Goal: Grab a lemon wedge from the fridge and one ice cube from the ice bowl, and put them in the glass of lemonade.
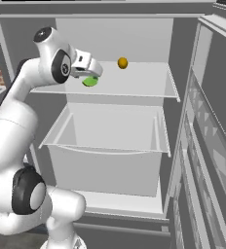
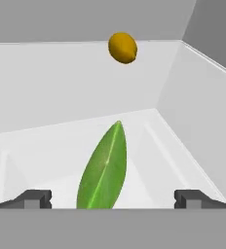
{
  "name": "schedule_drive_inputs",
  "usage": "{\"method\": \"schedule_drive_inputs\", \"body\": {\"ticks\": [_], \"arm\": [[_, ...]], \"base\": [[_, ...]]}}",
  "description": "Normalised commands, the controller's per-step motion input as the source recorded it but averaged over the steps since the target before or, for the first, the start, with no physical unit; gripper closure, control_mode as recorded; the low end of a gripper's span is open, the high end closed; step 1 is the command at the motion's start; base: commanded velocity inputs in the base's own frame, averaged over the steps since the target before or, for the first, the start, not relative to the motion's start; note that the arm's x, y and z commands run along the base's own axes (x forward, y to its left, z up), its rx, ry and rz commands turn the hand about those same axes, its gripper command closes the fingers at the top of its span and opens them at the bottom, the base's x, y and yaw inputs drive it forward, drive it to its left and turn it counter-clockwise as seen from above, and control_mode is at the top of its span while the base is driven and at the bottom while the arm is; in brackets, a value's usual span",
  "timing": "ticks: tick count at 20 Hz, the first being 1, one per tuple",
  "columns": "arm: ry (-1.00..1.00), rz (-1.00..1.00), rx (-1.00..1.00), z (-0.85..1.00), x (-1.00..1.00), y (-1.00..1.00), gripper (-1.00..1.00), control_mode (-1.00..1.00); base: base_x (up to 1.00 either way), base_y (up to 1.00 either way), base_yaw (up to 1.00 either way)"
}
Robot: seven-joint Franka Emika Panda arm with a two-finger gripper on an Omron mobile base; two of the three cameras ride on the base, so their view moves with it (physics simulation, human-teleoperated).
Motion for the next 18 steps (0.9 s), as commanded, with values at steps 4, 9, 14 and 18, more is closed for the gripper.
{"method": "schedule_drive_inputs", "body": {"ticks": [4,9,14,18], "arm": [[0.16,0.00,0.00,-0.08,0.31,0.00,-1.00,-1.00],[0.08,0.00,0.00,-0.21,0.10,0.00,-1.00,-1.00],[0.00,0.00,0.00,-0.26,0.00,0.00,-1.00,-1.00],[0.00,-0.01,0.00,-0.12,0.00,-0.13,-1.00,-1.00]], "base": [[0.00,0.00,0.00],[0.00,0.00,0.00],[0.00,0.00,0.00],[0.00,0.00,0.00]]}}
